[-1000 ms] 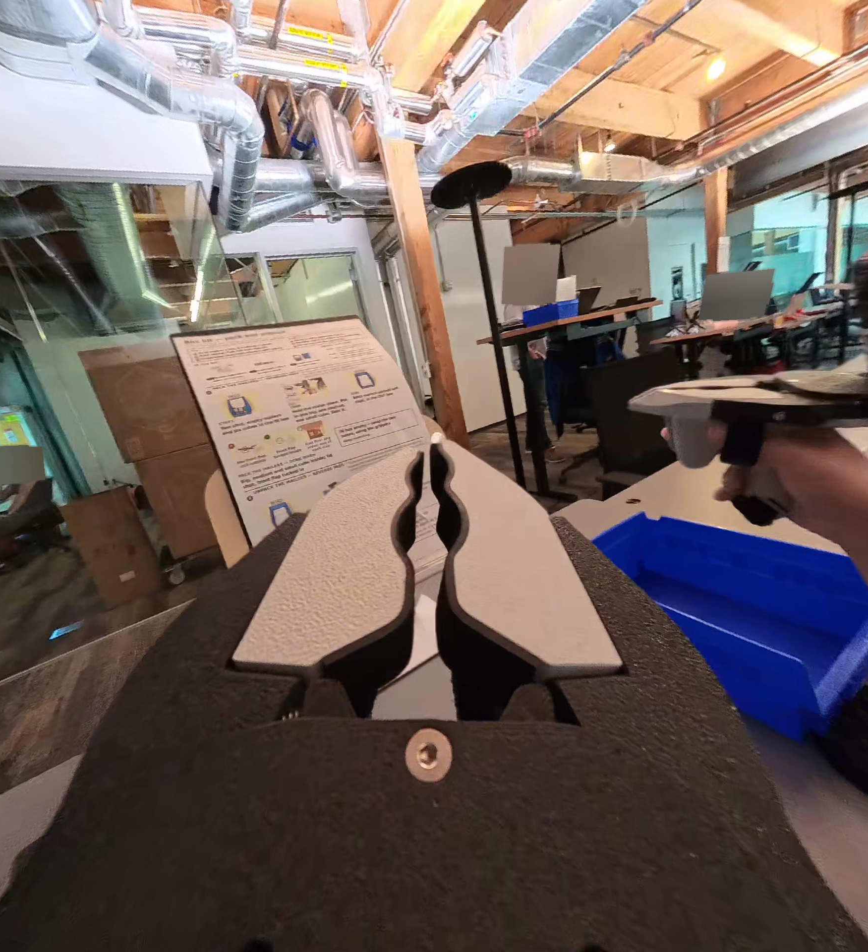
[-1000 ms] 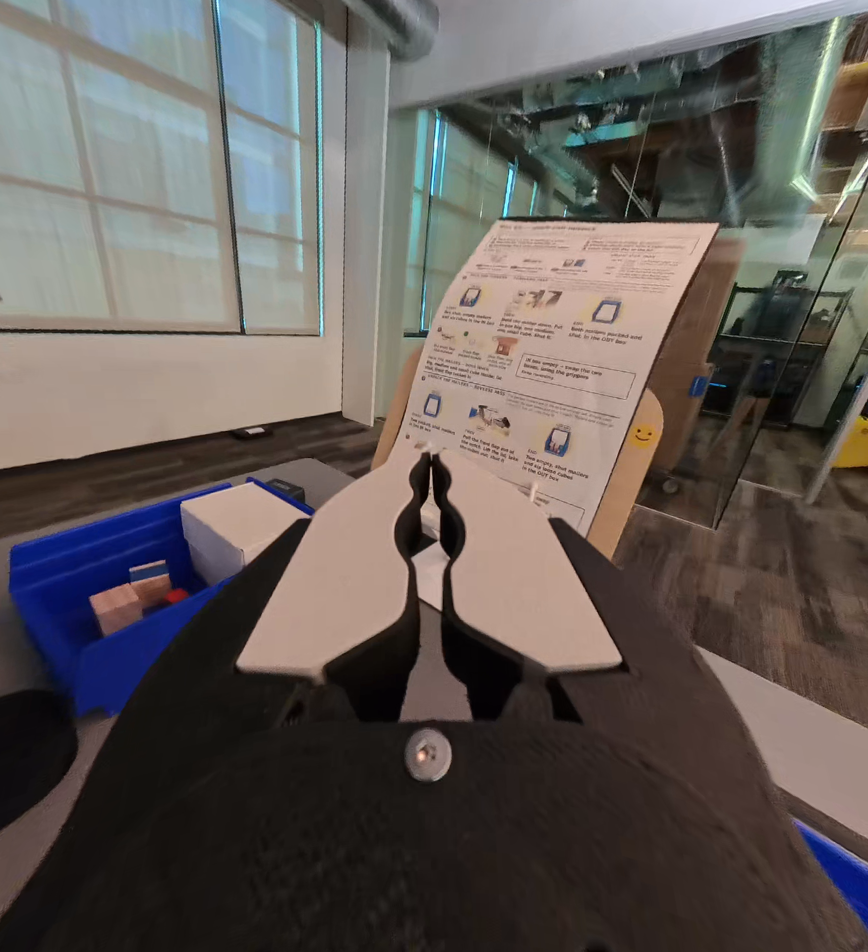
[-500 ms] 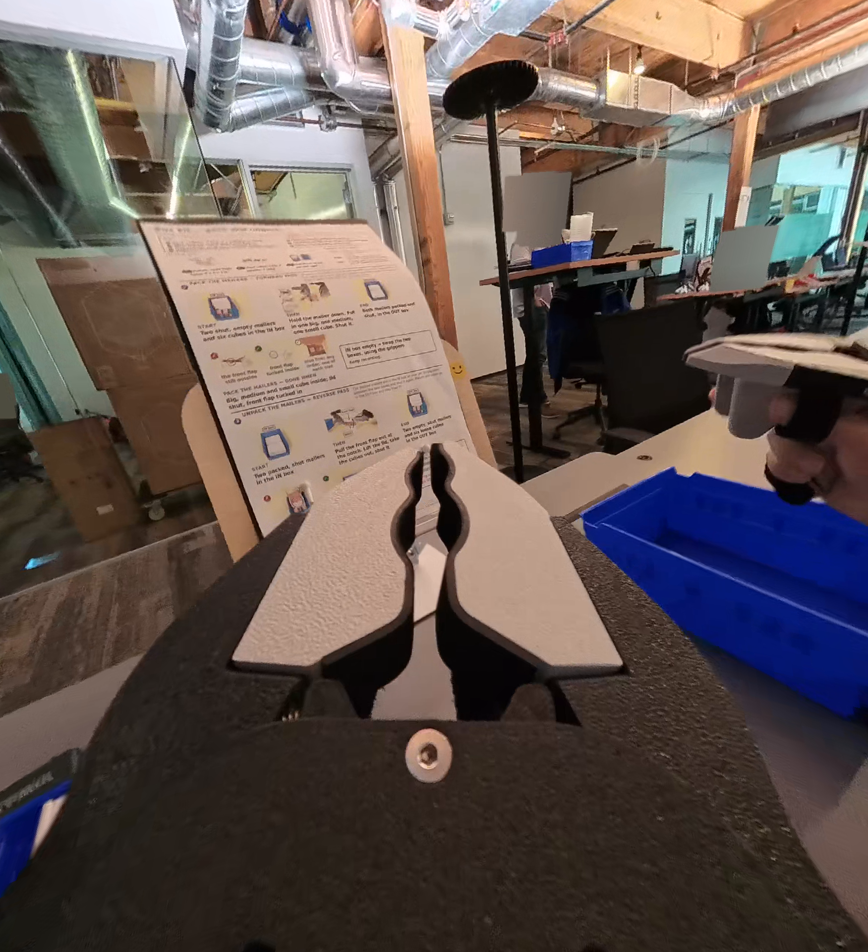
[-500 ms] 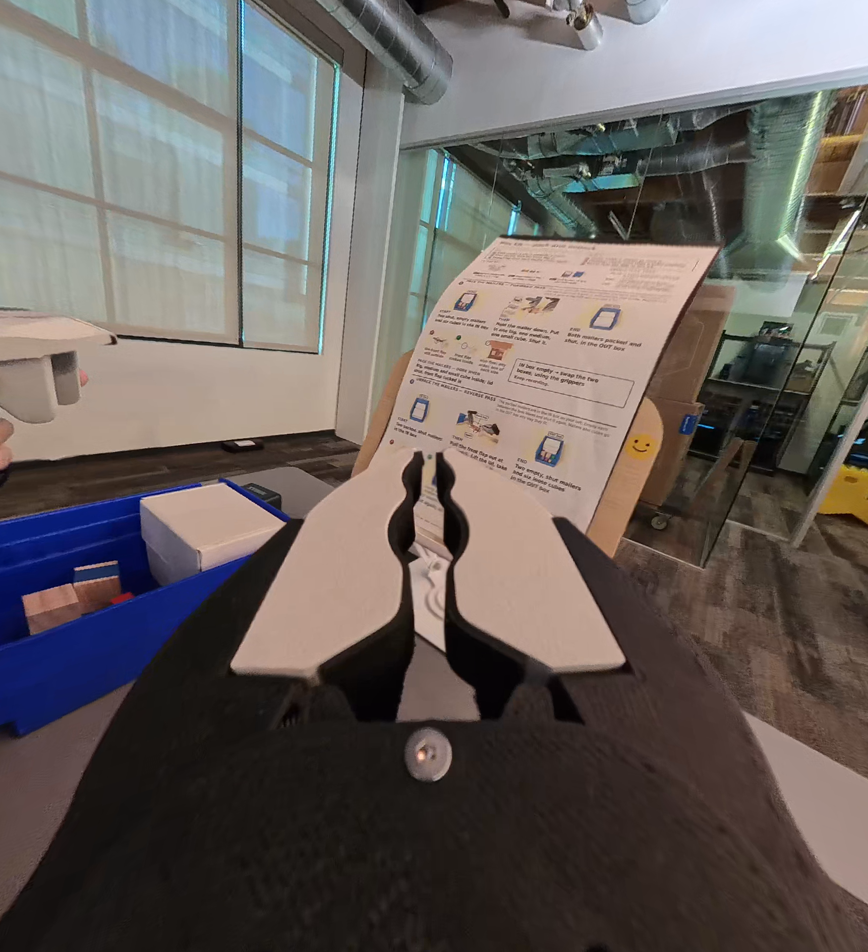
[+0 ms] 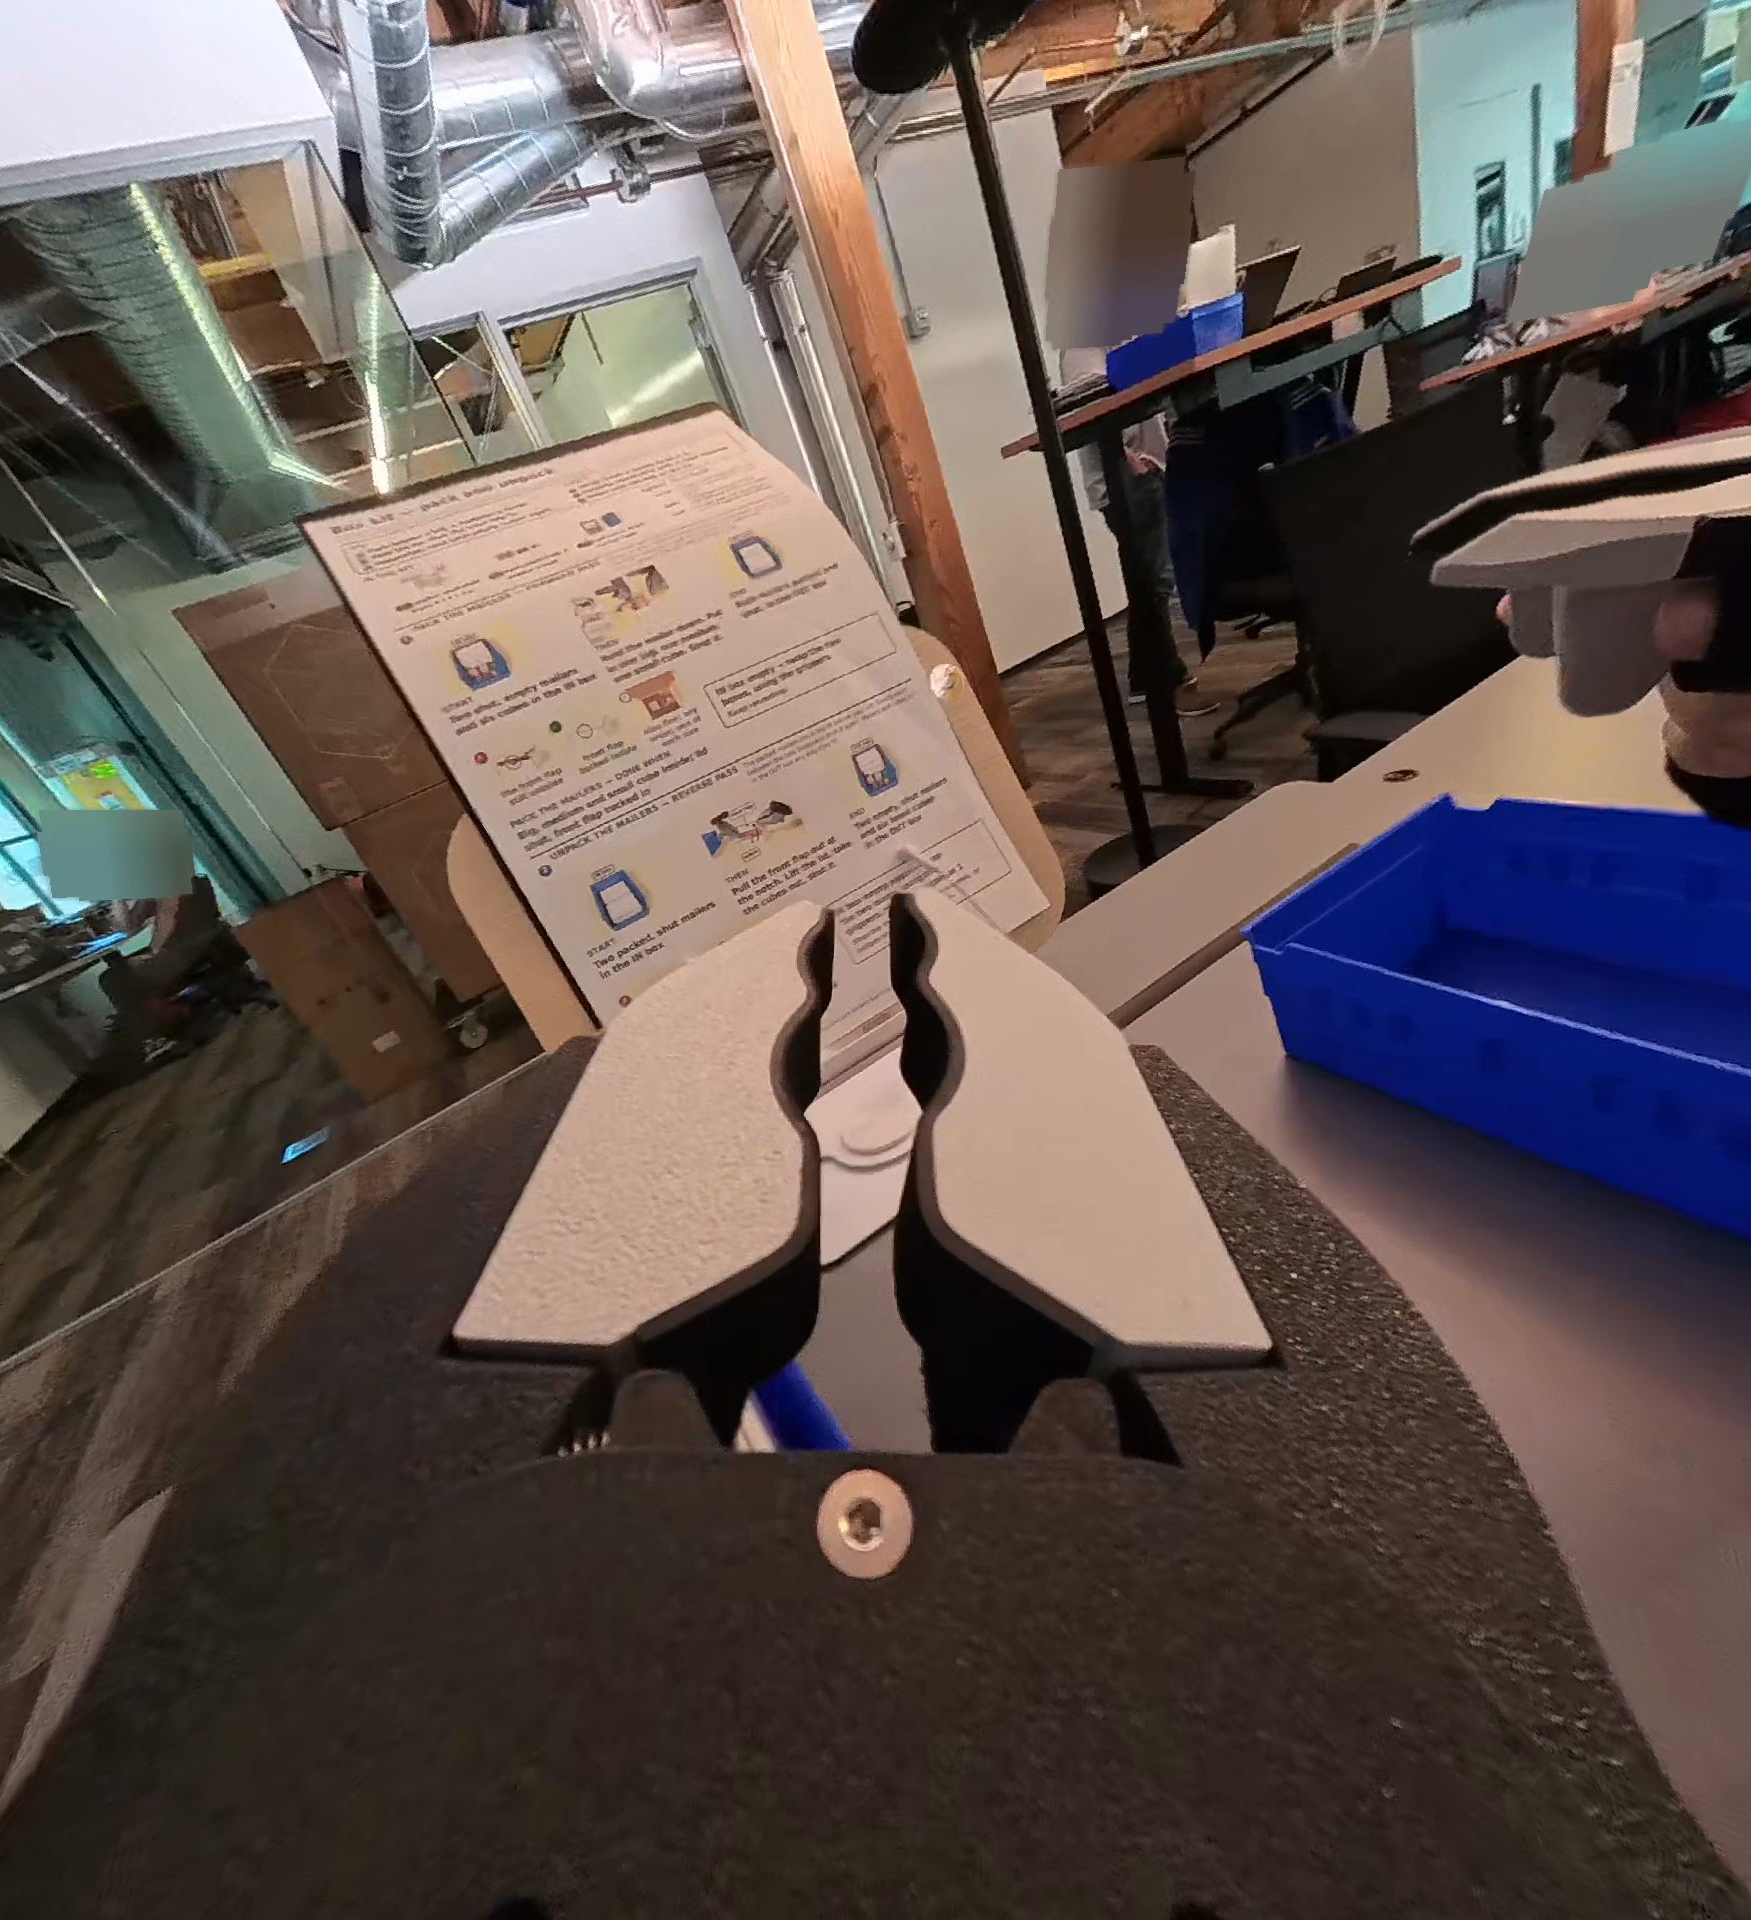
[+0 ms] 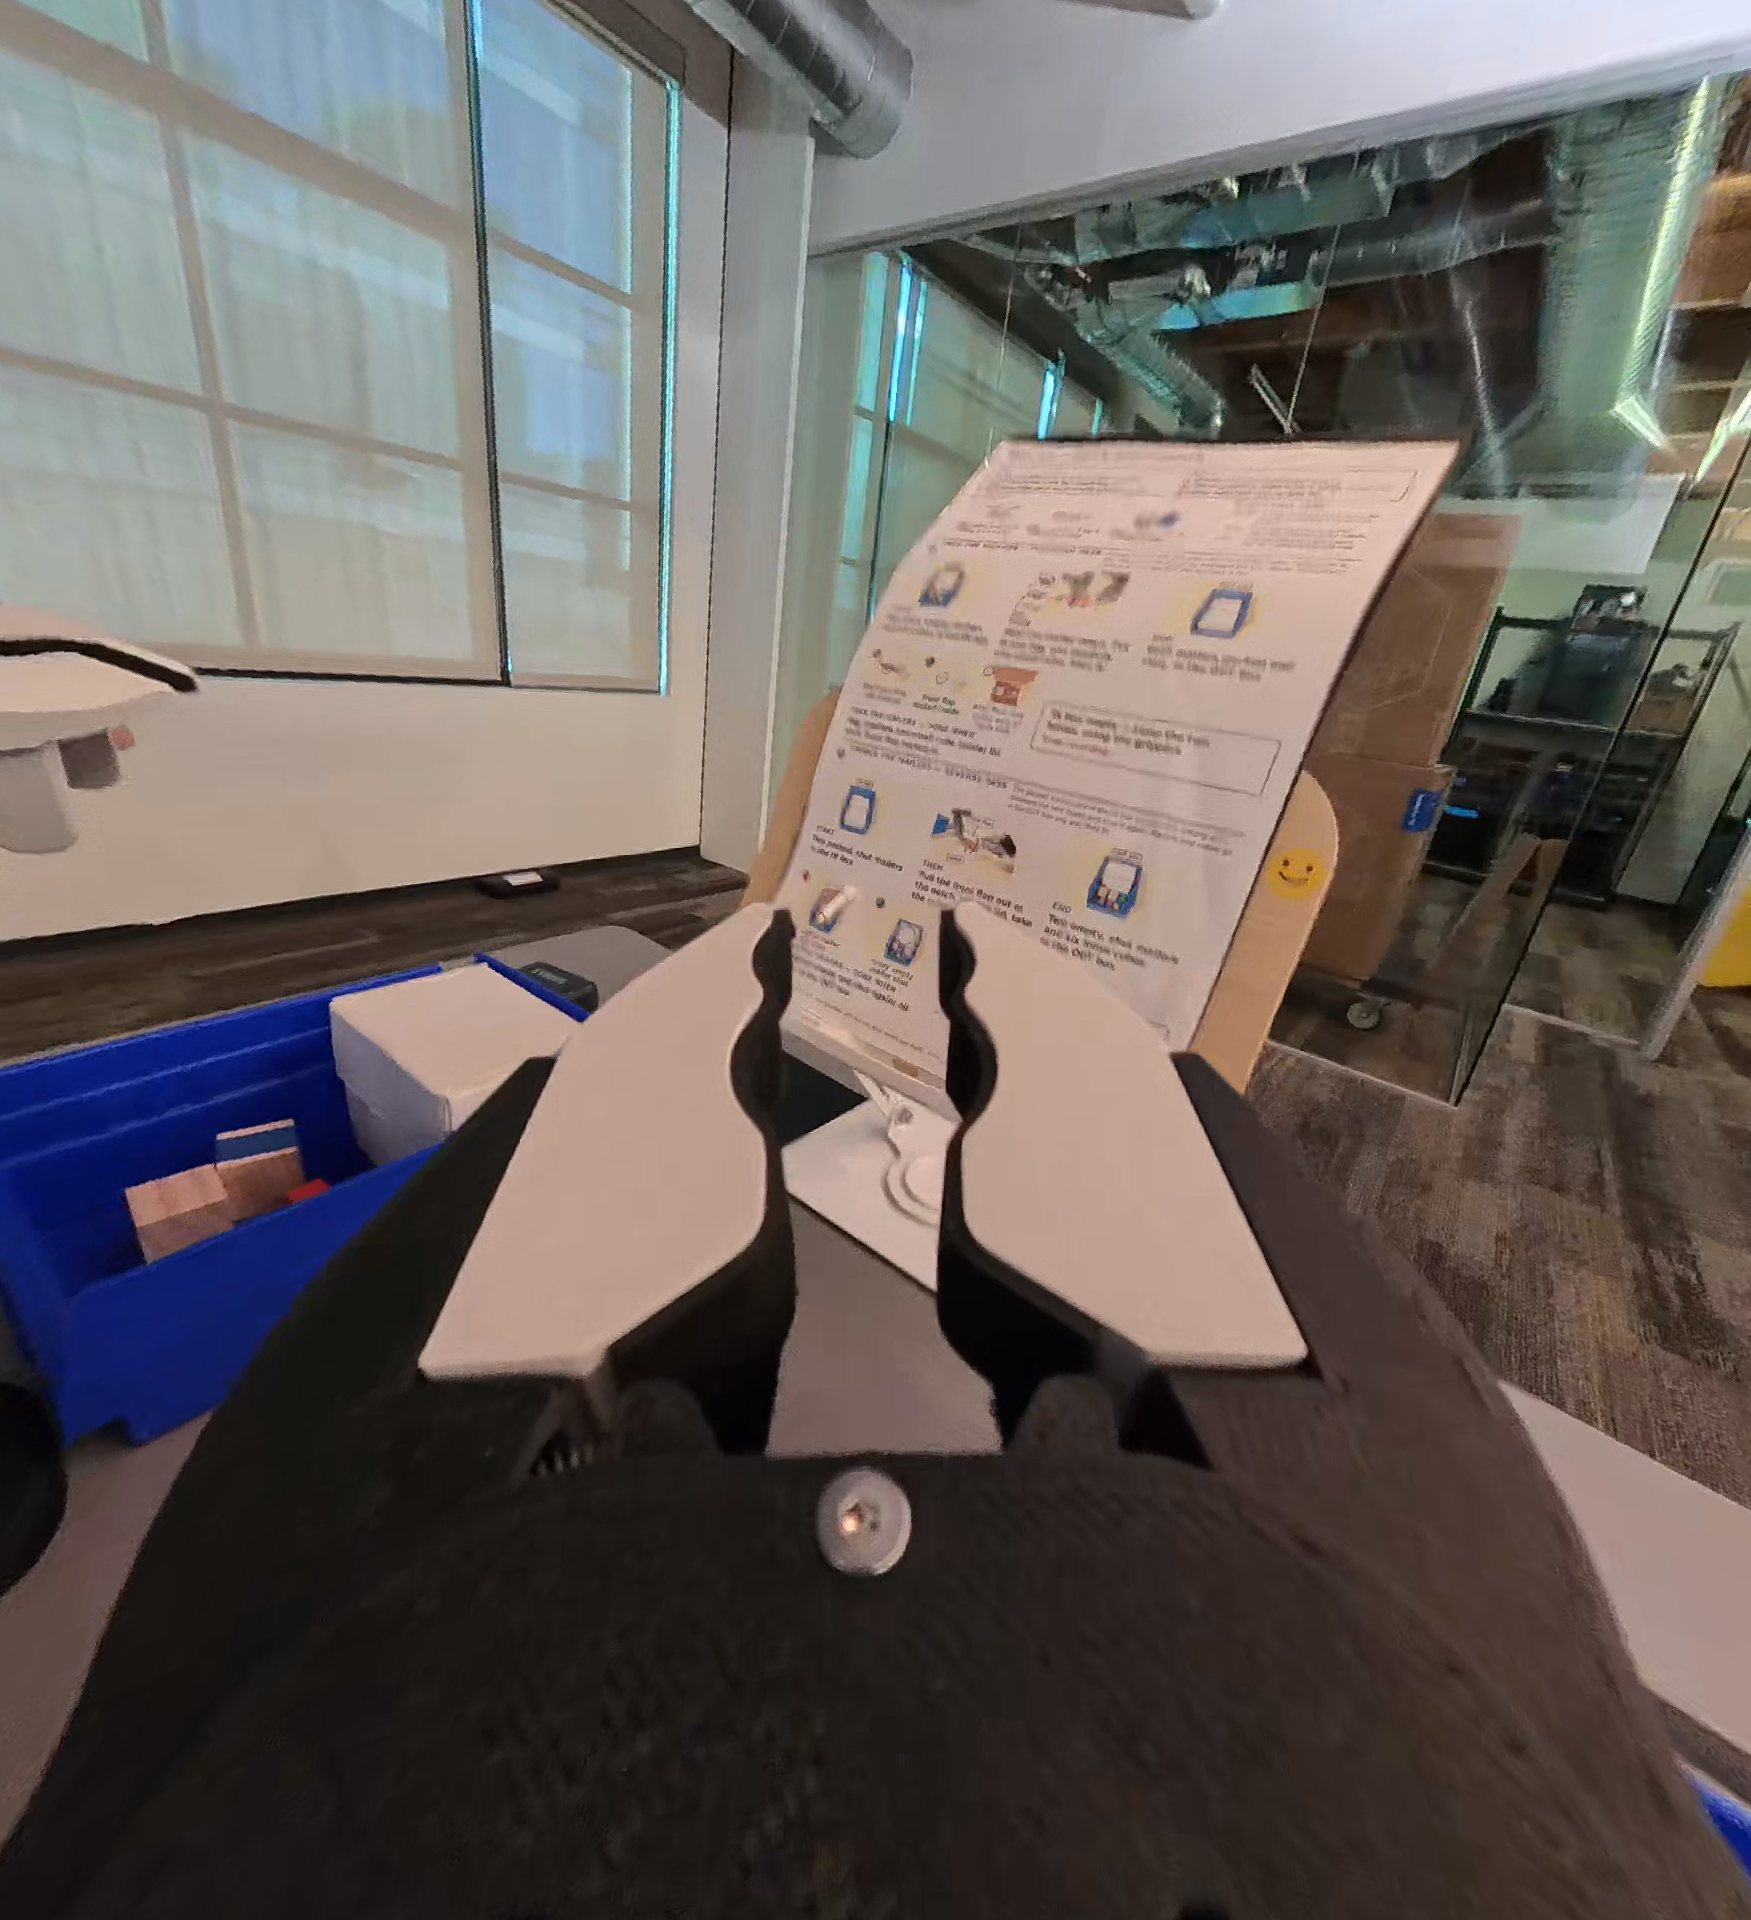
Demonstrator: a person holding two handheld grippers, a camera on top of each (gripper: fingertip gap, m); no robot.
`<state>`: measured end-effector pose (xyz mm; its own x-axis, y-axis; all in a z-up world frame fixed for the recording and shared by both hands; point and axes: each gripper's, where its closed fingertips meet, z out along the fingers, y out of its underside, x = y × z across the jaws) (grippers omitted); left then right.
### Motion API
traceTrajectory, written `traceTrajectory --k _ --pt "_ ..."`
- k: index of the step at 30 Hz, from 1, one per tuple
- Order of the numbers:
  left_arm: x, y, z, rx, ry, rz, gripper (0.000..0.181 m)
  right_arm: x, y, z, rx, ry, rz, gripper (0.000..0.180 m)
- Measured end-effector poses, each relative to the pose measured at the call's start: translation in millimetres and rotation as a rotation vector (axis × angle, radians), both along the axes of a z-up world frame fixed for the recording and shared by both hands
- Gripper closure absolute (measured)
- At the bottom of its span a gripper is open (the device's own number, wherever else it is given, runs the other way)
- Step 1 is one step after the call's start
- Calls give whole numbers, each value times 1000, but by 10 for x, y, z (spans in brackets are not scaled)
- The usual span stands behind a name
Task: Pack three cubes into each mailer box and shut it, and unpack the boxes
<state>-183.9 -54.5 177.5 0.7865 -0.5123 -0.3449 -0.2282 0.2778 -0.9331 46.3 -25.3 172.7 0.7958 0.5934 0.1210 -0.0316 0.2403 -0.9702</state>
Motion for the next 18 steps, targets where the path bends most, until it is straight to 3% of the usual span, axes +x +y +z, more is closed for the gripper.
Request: traceTrajectory --k 1,5,10,13,18 --pt "10 -25 13 -6 -6 -16 170 -34 -57 54 22 1 10 152" --pt "-77 -65 31 -16 11 -9 164 -177 -219 148 104 -107 -44 152" --pt "-561 20 -57 -55 109 177 159 -311 -359 273 168 -120 -13 153" --pt "-713 23 -161 -106 149 189 157 -340 -336 293 169 -102 44 153" --pt "-930 94 -349 -183 206 228 155 -248 -197 202 140 -164 -15 149"
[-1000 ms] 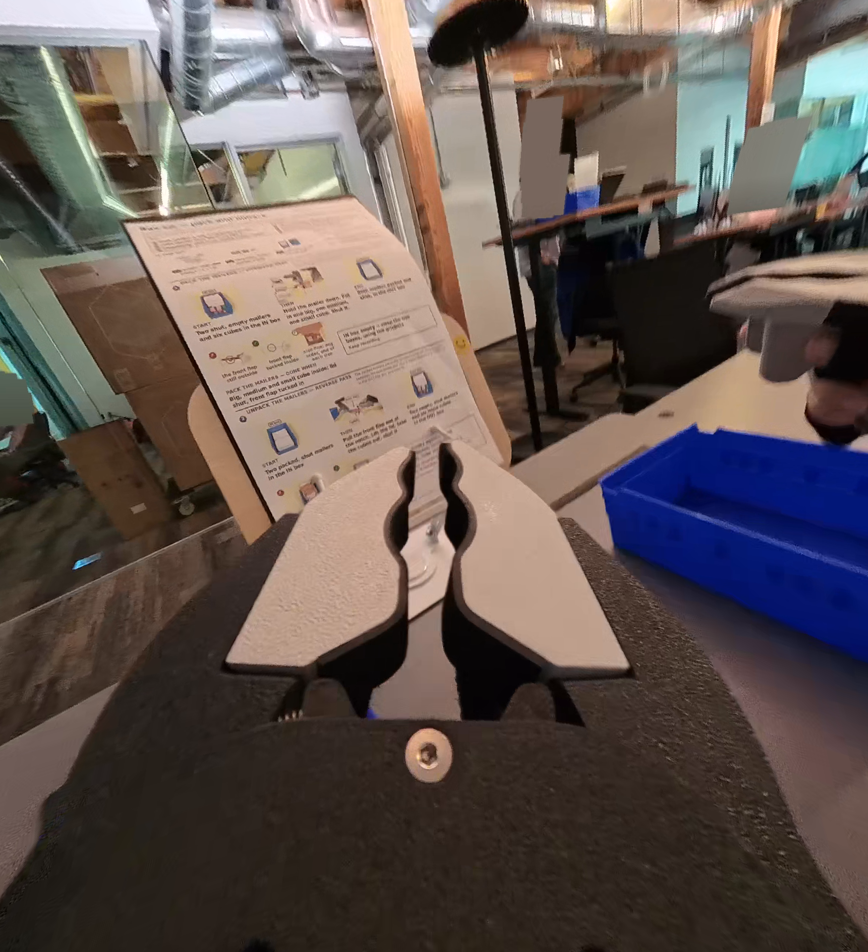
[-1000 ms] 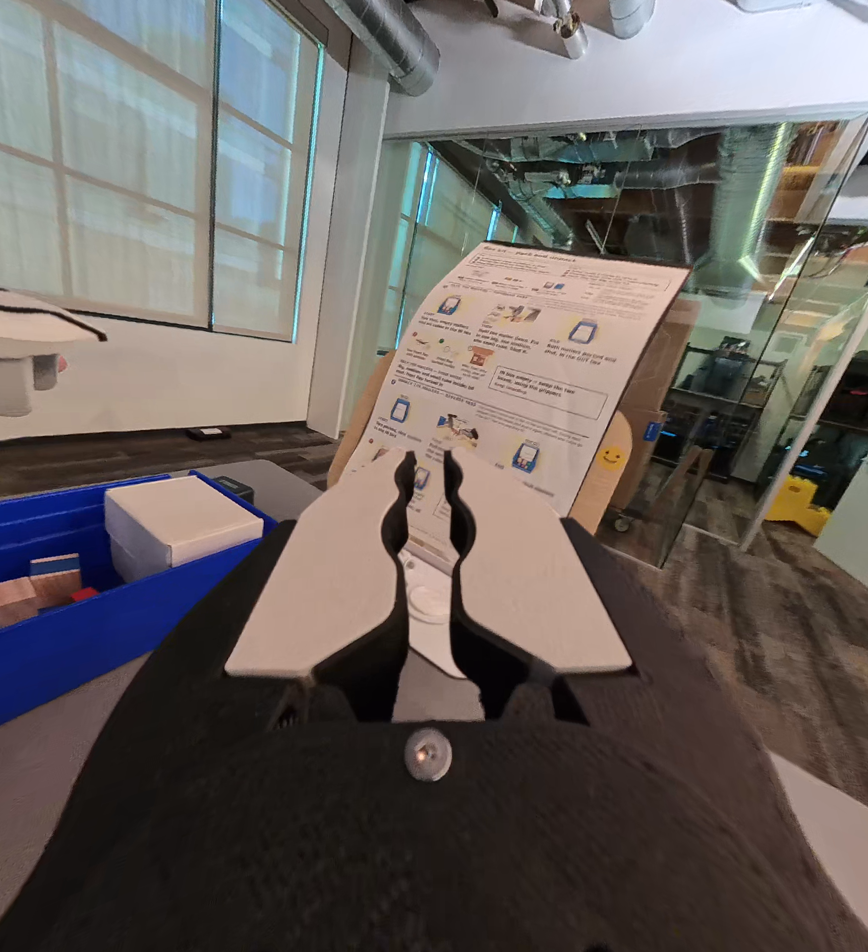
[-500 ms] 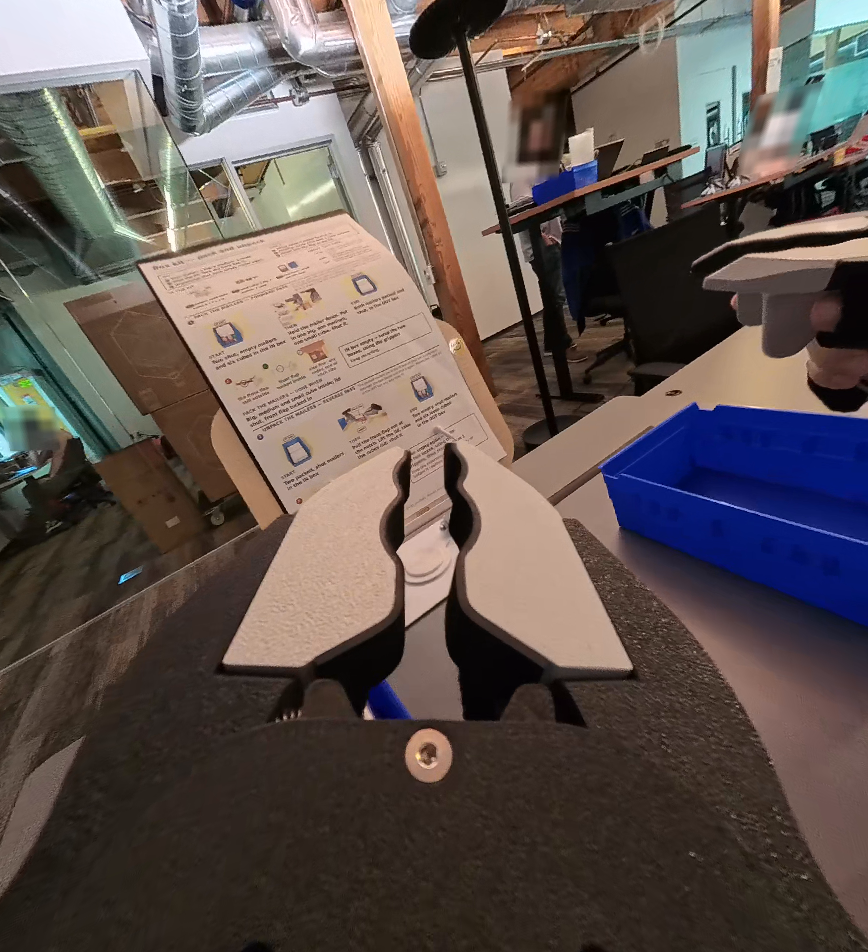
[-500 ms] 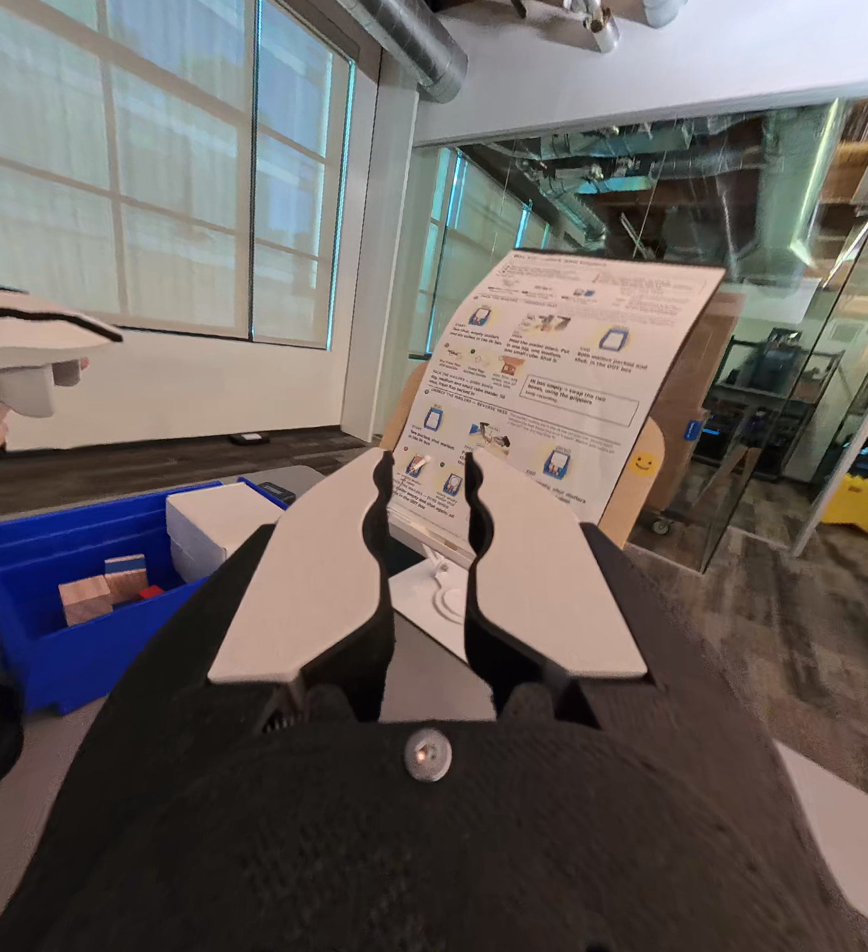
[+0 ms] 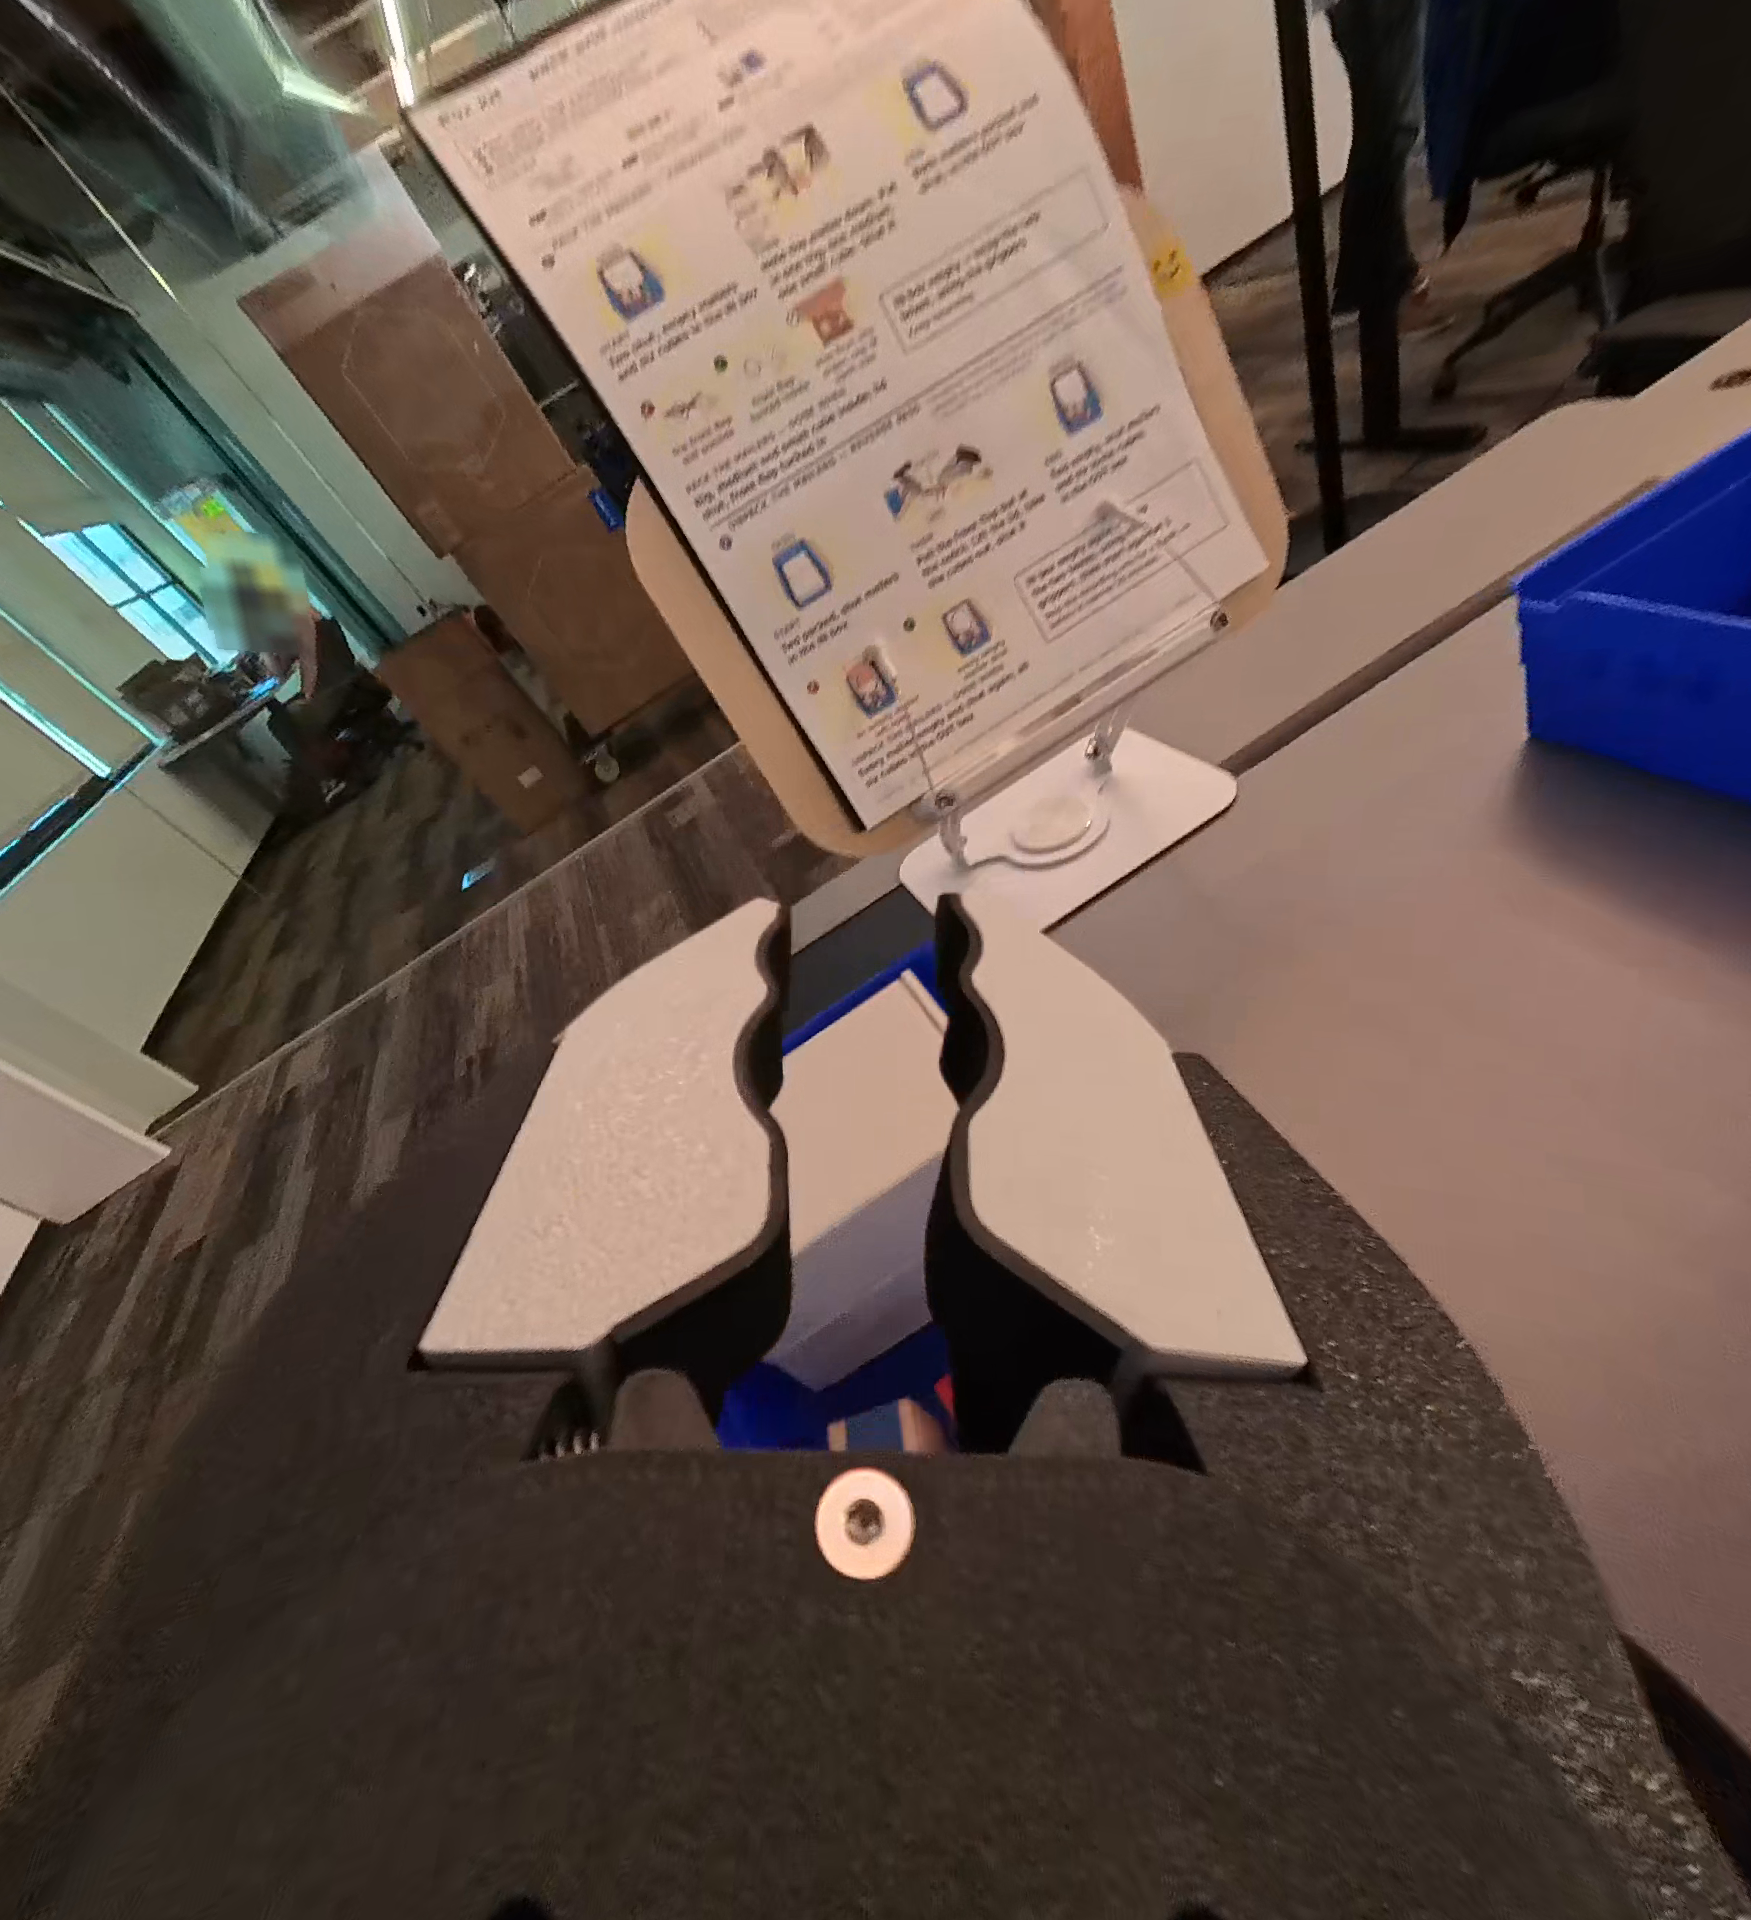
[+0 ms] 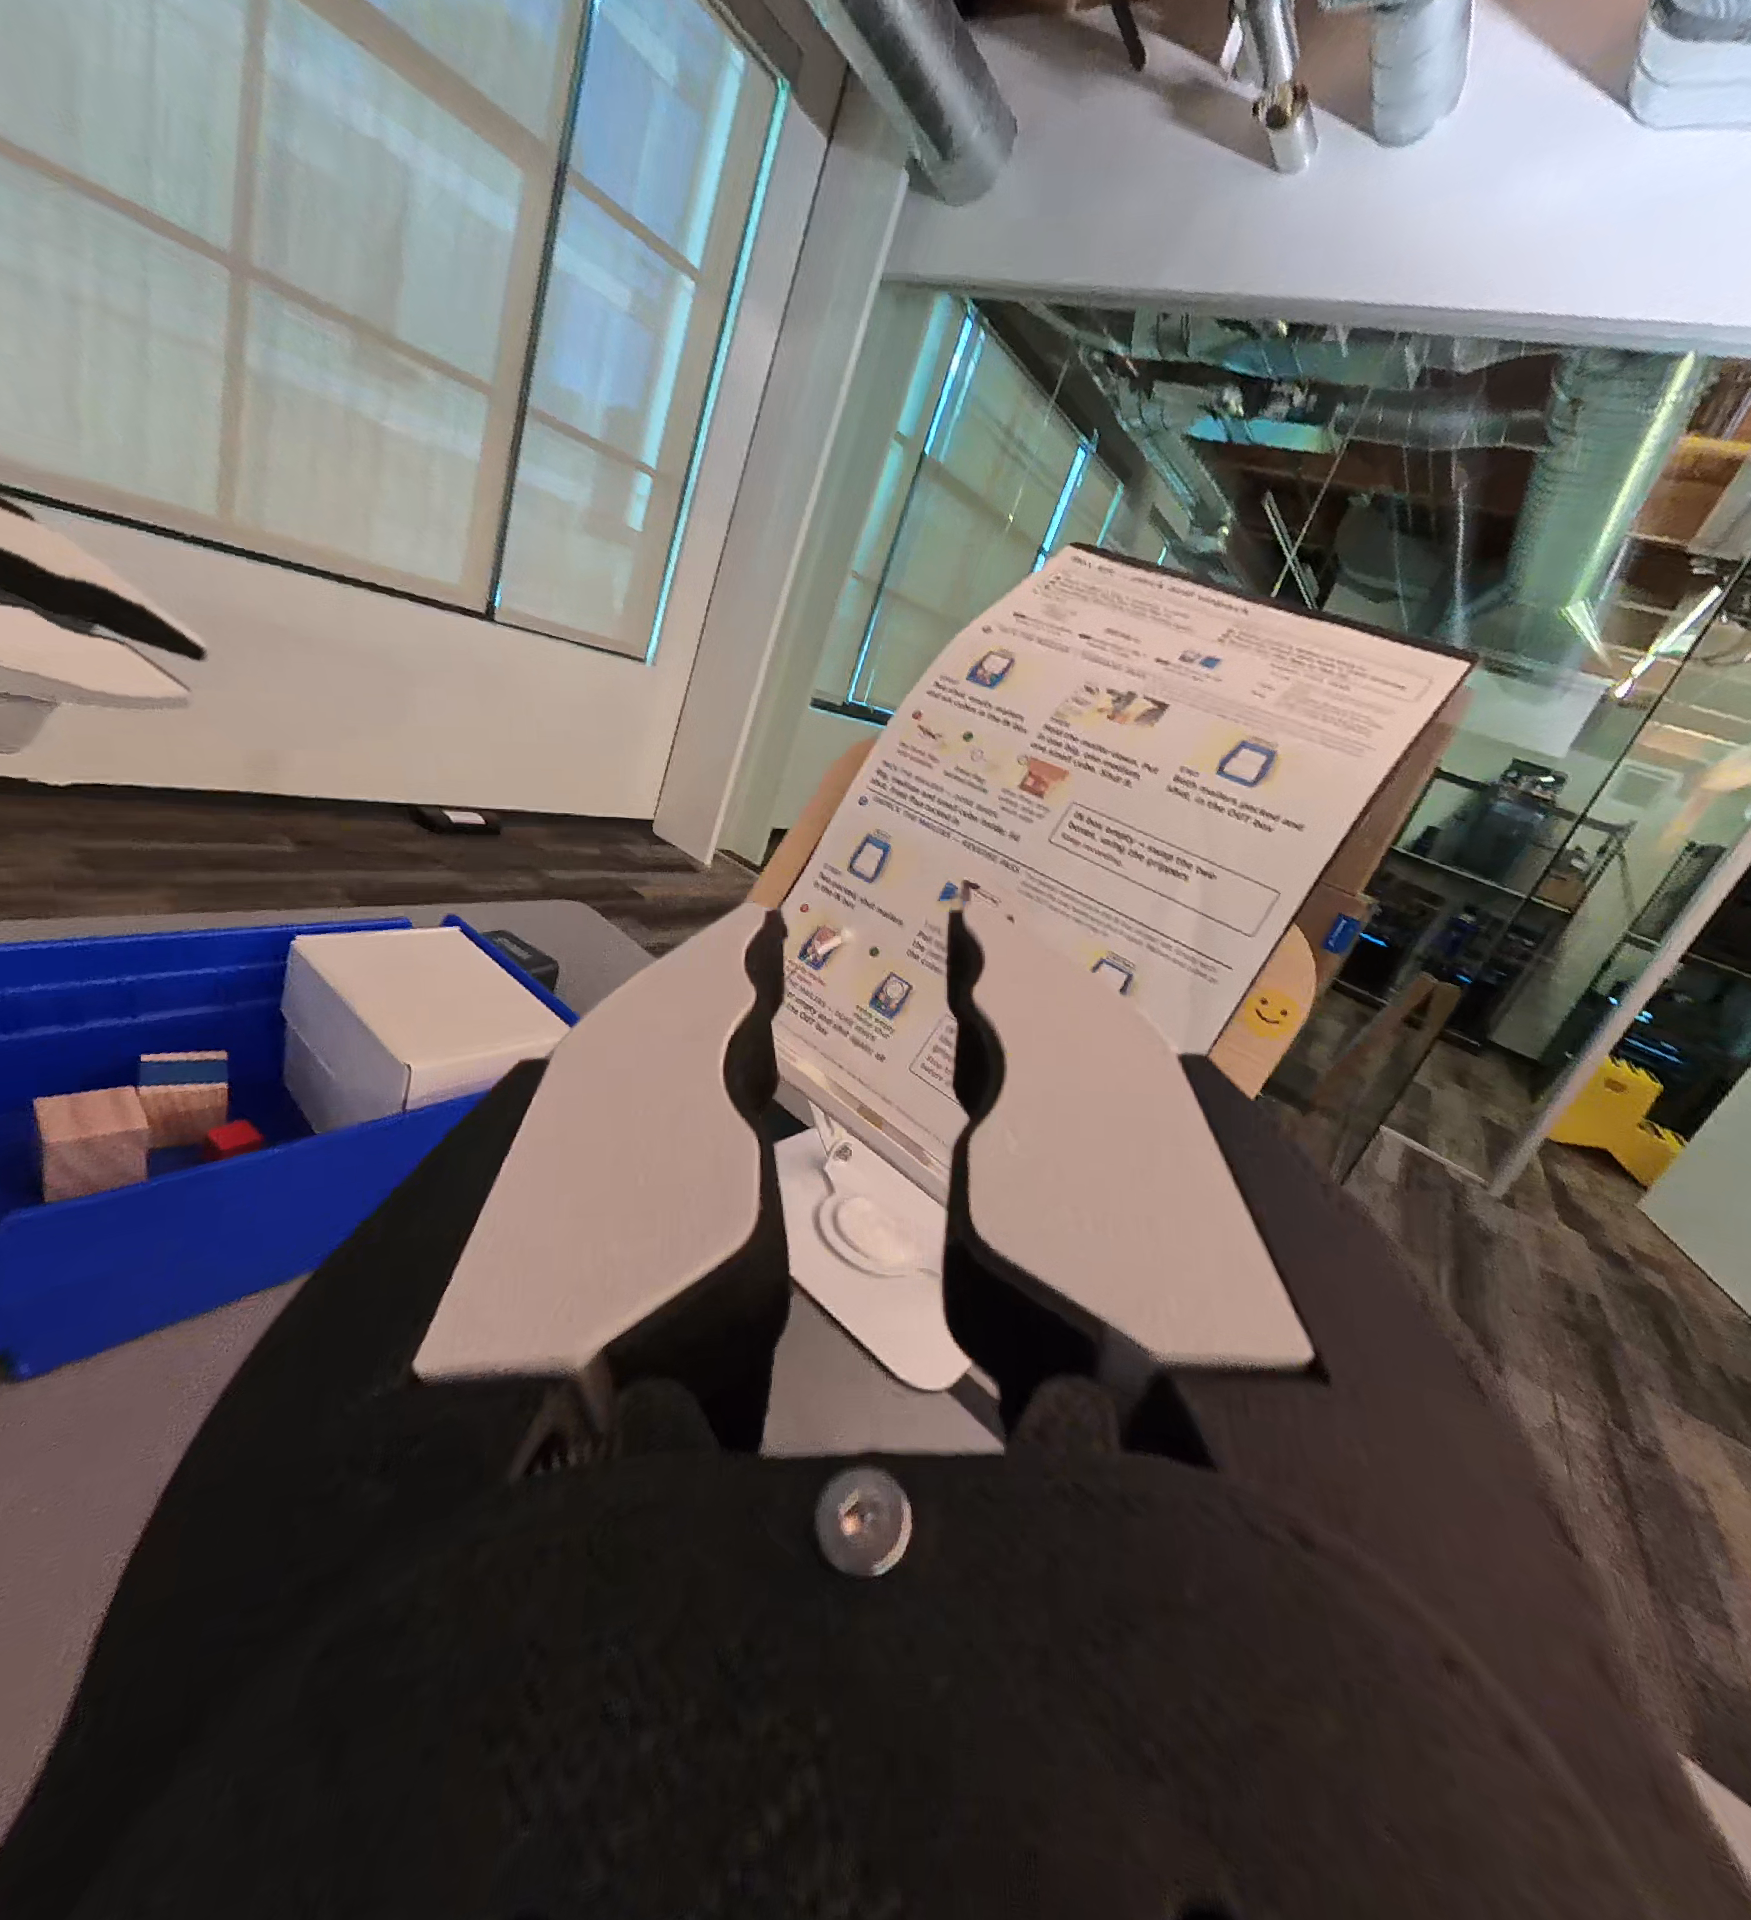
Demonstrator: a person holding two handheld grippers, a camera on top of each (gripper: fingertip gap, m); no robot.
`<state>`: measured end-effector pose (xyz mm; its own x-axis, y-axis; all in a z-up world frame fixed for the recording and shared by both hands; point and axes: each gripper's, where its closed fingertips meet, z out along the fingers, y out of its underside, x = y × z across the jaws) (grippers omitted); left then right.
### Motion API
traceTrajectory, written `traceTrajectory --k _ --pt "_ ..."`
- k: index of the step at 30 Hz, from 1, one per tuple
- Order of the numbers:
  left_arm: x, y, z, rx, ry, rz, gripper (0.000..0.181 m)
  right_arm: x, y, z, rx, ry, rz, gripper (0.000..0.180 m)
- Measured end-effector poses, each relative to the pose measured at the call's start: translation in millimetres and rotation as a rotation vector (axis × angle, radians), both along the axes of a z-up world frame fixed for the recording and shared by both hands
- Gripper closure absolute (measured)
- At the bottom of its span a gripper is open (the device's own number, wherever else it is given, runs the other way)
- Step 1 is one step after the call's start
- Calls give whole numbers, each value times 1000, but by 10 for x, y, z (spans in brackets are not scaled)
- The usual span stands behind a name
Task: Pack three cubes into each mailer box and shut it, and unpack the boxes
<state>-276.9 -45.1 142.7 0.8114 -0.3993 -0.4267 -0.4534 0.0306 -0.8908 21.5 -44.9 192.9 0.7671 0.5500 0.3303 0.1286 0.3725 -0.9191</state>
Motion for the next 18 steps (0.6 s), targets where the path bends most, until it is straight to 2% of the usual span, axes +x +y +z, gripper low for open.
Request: traceTrajectory --k 7,11,14,16,18 --pt "-326 179 -283 -114 59 139 149 83 52 -41 -7 -12 -22 144" --pt "-253 270 -498 -167 132 33 142 70 155 -164 -31 -85 -48 136" --pt "-156 370 -687 -120 302 -72 132 87 292 -244 -51 -123 -88 132" --pt "-186 384 -990 -122 459 -87 124 85 343 -265 -73 -104 -79 132" --pt "-321 404 -1266 -90 663 -39 124 82 352 -268 -86 -84 -57 131"
